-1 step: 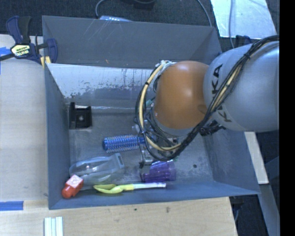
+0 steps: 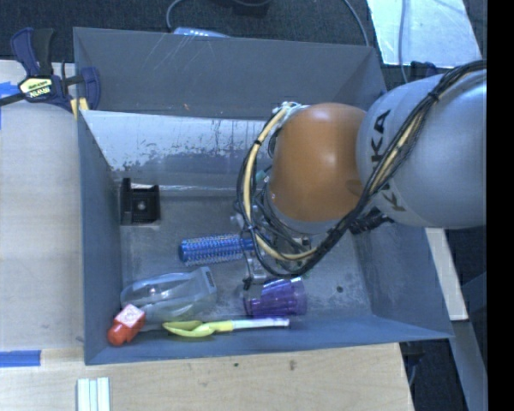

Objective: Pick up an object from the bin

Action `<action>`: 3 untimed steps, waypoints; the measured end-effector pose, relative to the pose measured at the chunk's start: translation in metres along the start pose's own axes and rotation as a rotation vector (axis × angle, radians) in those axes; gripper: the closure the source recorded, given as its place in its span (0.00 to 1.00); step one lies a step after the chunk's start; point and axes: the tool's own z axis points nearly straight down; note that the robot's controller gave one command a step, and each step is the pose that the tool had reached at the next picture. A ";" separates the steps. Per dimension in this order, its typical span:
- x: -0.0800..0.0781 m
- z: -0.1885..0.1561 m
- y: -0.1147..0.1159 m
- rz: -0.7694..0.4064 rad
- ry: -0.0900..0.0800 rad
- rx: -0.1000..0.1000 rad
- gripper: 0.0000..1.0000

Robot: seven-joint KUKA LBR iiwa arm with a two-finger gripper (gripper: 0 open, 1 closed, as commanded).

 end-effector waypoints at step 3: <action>-0.056 0.094 -0.006 0.005 -0.003 -0.001 1.00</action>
Offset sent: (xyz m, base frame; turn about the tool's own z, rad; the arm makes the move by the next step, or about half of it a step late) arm 0.0558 -0.0058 -0.0938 0.0042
